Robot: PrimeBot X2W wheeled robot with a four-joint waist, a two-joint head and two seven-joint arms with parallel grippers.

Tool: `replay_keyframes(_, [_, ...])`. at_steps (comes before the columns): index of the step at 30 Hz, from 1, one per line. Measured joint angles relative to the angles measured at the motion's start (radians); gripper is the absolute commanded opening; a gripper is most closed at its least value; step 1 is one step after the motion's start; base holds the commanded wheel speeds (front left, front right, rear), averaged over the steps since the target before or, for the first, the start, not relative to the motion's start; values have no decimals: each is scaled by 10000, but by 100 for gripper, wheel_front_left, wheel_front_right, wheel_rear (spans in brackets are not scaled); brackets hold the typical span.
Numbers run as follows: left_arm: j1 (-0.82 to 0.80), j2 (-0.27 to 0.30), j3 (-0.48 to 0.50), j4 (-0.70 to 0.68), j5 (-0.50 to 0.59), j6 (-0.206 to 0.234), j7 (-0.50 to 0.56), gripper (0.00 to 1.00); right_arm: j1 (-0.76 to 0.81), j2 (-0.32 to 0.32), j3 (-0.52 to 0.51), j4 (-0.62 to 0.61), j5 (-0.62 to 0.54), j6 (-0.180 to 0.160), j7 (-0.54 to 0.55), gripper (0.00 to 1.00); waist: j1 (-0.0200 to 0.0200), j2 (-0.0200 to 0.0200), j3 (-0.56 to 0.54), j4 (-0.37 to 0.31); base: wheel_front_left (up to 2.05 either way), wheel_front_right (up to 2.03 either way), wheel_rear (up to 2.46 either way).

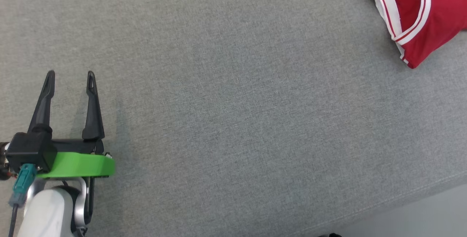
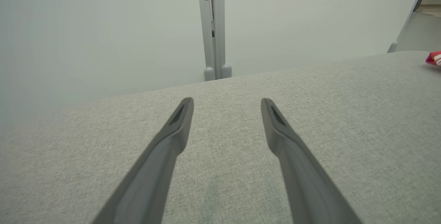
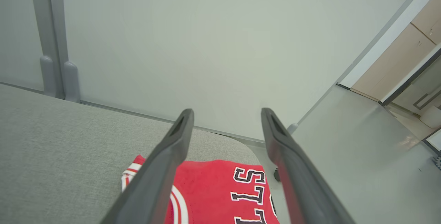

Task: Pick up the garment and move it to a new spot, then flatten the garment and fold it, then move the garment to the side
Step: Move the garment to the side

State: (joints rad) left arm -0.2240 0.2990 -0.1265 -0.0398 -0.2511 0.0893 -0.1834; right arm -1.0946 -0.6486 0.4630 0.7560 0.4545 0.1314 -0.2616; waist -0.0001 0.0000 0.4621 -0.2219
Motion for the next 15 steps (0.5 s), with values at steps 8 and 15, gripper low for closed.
replay_keyframes(8, [969,-92,242,360,-405,113,-255,100,2338,1141,-840,-1722,-546,0,-10,100,0,0,-1351,422,0,0,0])
replay_keyframes(15, [1343,-215,236,571,-568,155,-351,100,4182,1935,-1546,-2824,-903,0,-10,100,0,0,-2320,742,0,0,0])
